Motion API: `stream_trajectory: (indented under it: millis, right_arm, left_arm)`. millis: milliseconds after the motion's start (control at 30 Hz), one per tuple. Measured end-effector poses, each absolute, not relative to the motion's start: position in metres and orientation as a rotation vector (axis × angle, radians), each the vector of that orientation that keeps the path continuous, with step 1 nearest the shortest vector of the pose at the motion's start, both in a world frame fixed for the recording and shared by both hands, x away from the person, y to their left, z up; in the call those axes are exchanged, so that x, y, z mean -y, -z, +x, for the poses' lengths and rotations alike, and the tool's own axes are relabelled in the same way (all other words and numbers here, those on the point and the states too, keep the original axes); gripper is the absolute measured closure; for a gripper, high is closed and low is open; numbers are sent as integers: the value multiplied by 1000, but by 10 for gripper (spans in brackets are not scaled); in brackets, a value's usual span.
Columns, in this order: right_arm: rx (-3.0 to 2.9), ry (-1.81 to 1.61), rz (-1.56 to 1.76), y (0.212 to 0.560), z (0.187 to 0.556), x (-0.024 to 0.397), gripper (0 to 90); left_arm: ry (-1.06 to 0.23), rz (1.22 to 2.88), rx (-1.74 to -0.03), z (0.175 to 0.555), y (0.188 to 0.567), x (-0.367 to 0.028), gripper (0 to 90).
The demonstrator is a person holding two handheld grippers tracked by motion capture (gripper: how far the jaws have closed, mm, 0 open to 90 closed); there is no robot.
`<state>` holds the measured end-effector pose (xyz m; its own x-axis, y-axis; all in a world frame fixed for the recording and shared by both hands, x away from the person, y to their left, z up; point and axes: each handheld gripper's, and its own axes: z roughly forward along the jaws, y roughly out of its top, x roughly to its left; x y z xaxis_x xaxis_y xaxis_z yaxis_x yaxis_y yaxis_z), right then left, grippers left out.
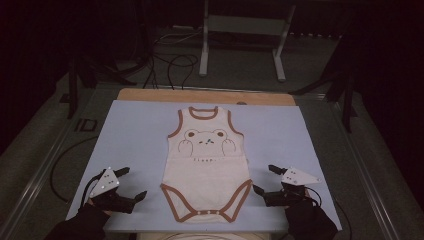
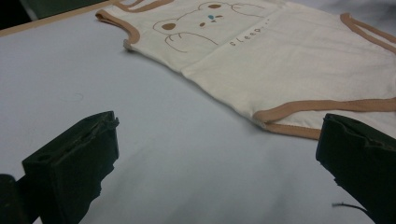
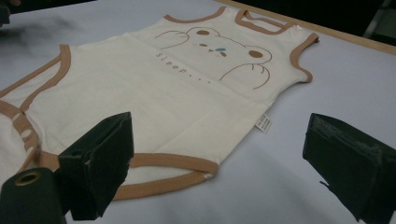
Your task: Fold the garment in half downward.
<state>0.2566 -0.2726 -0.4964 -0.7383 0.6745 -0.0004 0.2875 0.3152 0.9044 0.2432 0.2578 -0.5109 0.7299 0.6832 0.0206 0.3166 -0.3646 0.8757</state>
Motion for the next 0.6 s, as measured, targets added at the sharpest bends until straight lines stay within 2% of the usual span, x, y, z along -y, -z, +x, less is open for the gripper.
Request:
stream_trajectory:
  millis: [600]
  right_arm:
    - [-2303, -1396, 827, 496, 256, 266, 88]
  left_arm:
    - [-457, 1963, -748, 244, 509, -256, 2]
